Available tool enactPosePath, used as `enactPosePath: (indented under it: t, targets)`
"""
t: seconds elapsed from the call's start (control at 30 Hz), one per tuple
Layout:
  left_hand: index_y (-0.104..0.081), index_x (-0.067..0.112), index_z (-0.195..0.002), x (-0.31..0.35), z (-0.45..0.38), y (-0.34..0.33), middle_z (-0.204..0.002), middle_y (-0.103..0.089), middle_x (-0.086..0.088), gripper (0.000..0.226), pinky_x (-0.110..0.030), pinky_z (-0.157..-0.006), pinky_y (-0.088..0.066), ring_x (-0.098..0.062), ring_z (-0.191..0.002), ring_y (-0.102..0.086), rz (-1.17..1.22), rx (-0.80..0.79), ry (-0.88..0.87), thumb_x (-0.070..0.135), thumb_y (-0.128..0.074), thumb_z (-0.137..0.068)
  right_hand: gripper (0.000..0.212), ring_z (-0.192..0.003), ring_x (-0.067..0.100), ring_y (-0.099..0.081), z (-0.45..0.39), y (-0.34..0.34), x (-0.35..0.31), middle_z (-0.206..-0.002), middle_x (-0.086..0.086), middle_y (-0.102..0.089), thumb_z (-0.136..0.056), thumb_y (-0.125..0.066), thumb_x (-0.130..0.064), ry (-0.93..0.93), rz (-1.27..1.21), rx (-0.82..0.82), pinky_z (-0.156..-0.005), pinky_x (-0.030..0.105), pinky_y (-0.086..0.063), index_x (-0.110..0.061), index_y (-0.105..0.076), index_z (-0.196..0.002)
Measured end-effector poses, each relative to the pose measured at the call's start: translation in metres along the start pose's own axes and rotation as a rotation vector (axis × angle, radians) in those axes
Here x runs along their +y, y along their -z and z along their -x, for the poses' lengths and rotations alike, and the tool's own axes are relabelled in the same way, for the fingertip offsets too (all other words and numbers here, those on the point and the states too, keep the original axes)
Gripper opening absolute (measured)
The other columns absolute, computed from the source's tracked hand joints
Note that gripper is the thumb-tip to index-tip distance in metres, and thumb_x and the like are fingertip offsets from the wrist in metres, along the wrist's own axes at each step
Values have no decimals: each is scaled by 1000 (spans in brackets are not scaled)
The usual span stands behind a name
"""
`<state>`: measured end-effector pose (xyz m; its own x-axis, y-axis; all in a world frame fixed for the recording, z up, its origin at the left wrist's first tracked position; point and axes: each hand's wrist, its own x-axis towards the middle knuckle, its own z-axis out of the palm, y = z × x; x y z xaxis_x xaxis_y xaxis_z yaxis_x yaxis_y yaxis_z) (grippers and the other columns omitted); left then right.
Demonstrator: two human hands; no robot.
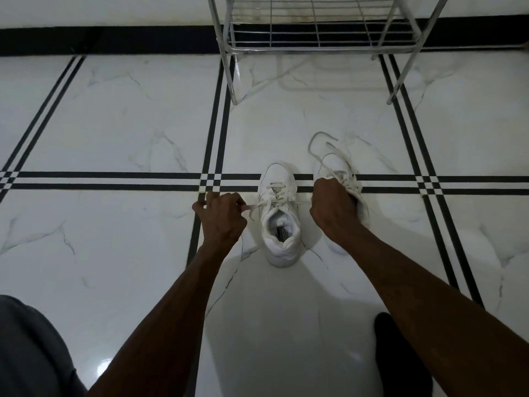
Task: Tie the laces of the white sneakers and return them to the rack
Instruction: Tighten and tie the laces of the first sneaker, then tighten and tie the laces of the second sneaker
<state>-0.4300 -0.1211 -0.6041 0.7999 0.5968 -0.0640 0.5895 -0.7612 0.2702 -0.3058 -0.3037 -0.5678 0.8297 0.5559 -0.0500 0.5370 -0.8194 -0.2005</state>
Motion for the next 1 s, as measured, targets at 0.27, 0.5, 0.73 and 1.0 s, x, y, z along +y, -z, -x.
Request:
enactPosePath:
  t: [0.27, 0.5, 0.73, 1.0]
  targets:
    - [-67, 14, -127, 16, 3, 2, -123, -74, -8, 31, -48, -99, -52, -31, -118, -66, 391, -80, -116, 29, -60, -101, 52, -125, 38, -53, -5, -16, 8, -138, 15, -57, -85, -55, -2, 187, -277, -194, -102, 44, -44, -12, -57, -136]
    - [-65, 18, -134, 35, 16, 9, -131, -68, -7, 77, -47, -97, -56, -25, -118, -65, 482, -234, -60, 64, -63, -72, 50, -120, 30, -58, 6, -1, -8, -135, 14, -59, -89, -70, -20, 53, -524, -444, -103, 43, -48, -4, -54, -133]
    - [-62, 13, -139, 21, 16, 6, -123, -73, -12, 59, -40, -90, -58, -28, -105, -71, 522, -230, 12, 26, -73, -82, 49, -101, 31, -67, 12, -18, -29, -112, 15, -72, -74, -80, -22, -68, -607, -252, -87, 41, -55, -6, -67, -118]
    - [-67, 19, -134, -23, 9, 18, -110, -75, -7, 46, -27, -77, -47, -27, -100, -71, 522, -174, 157, 19, -70, -88, 59, -116, 32, -62, 1, -28, -76, -128, 16, -66, -78, -80, -26, -1, -714, -293, -95, 38, -51, -7, -61, -131]
